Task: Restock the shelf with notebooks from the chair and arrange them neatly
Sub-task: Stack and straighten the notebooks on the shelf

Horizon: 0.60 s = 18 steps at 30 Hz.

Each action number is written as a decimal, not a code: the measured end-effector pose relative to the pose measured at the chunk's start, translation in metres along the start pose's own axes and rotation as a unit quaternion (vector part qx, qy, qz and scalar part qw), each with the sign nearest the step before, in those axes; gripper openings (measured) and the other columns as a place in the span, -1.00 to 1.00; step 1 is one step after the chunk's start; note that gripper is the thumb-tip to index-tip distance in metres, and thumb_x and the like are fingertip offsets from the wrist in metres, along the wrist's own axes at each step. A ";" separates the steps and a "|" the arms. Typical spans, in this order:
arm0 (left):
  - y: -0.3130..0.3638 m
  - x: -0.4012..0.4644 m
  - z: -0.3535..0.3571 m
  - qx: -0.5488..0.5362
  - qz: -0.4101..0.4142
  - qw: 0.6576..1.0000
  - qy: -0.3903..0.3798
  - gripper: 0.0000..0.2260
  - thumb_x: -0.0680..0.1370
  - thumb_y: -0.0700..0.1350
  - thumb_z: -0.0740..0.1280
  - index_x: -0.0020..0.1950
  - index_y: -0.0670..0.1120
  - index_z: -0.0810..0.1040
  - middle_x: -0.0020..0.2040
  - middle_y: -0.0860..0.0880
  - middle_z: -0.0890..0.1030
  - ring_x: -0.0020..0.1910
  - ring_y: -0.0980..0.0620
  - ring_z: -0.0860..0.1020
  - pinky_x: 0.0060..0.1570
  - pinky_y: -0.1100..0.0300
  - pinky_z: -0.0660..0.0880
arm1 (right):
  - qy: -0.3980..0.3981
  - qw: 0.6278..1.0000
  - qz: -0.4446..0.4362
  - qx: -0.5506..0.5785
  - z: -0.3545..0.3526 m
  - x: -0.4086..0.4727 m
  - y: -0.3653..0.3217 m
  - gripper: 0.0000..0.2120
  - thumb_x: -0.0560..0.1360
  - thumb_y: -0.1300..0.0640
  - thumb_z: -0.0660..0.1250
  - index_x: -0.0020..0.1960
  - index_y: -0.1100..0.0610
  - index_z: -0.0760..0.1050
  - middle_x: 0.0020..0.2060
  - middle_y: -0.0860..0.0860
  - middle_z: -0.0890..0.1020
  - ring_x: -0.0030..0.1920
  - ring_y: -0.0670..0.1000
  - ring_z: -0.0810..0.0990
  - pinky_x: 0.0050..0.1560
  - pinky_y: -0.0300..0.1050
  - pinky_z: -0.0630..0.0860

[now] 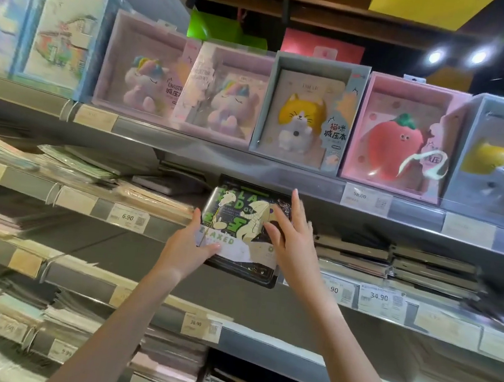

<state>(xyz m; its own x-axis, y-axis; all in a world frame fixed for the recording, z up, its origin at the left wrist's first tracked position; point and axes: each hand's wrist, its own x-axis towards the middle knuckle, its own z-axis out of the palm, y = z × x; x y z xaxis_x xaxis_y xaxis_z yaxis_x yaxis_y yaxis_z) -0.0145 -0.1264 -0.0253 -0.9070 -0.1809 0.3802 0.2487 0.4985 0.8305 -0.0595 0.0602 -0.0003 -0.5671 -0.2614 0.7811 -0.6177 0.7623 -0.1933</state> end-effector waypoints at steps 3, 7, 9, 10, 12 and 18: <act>0.004 0.004 -0.002 0.012 -0.014 1.000 -0.004 -0.27 0.52 -0.06 0.33 0.53 -0.03 -0.07 0.47 -0.08 0.25 0.44 -0.13 0.21 0.38 -0.02 0.15 | 0.008 0.999 -0.009 0.036 -0.005 -0.032 0.002 -0.52 0.55 -0.09 0.15 0.43 0.03 0.27 0.47 -0.14 -0.07 0.51 -0.04 -0.04 0.47 0.09 0.03; 0.004 0.010 -0.006 0.023 -0.024 0.999 -0.011 -0.26 0.51 -0.04 0.35 0.53 -0.04 -0.06 0.48 -0.07 0.22 0.45 -0.12 0.19 0.38 -0.02 0.14 | -0.046 0.997 -0.006 0.060 0.004 -0.078 0.007 -0.42 0.45 -0.12 0.26 0.43 -0.15 0.17 0.49 -0.20 -0.04 0.48 -0.18 0.00 0.35 -0.22 0.19; 0.003 0.010 -0.006 0.018 -0.023 0.999 -0.013 -0.25 0.50 -0.04 0.36 0.53 -0.04 -0.04 0.49 -0.06 0.21 0.45 -0.11 0.19 0.38 -0.01 0.15 | -0.037 0.995 0.001 0.096 0.010 -0.085 0.006 -0.38 0.46 0.08 0.35 0.40 -0.22 0.14 0.48 -0.24 -0.02 0.42 -0.33 0.01 0.30 -0.38 0.18; 0.002 0.009 -0.006 0.011 -0.023 1.000 -0.007 -0.25 0.49 -0.04 0.37 0.53 -0.03 -0.02 0.49 -0.06 0.22 0.45 -0.10 0.20 0.38 0.00 0.16 | -0.023 0.992 0.005 0.125 0.012 -0.085 0.006 -0.37 0.47 0.20 0.35 0.39 -0.21 0.18 0.47 -0.23 0.02 0.39 -0.38 0.03 0.29 -0.44 0.17; -0.001 0.008 -0.006 -0.015 -0.015 1.000 0.020 -0.23 0.46 -0.03 0.42 0.52 -0.01 0.03 0.48 -0.04 0.24 0.44 -0.08 0.22 0.37 0.00 0.18 | 0.006 0.986 0.008 0.168 0.014 -0.083 0.004 -0.36 0.46 0.36 0.33 0.36 -0.19 0.29 0.47 -0.13 0.12 0.39 -0.39 0.08 0.26 -0.51 0.19; 0.009 0.004 -0.006 -0.050 0.022 0.990 0.131 -0.33 0.37 0.05 0.47 0.42 0.02 0.32 0.40 -0.04 0.39 0.37 -0.02 0.33 0.31 0.07 0.28 | 0.050 0.978 0.001 0.202 0.010 -0.072 0.006 -0.38 0.48 0.47 0.24 0.38 -0.06 0.30 0.44 0.06 0.25 0.44 -0.21 0.14 0.20 -0.53 0.25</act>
<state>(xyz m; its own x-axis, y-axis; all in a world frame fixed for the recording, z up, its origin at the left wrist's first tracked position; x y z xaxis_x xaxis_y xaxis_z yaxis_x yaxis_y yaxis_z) -0.0139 -0.1283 -0.0140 -0.7780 -0.3814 0.4993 0.3304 0.4276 0.8414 -0.0281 0.0771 -0.0636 -0.5250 -0.1843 0.8309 -0.7925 0.4619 -0.3983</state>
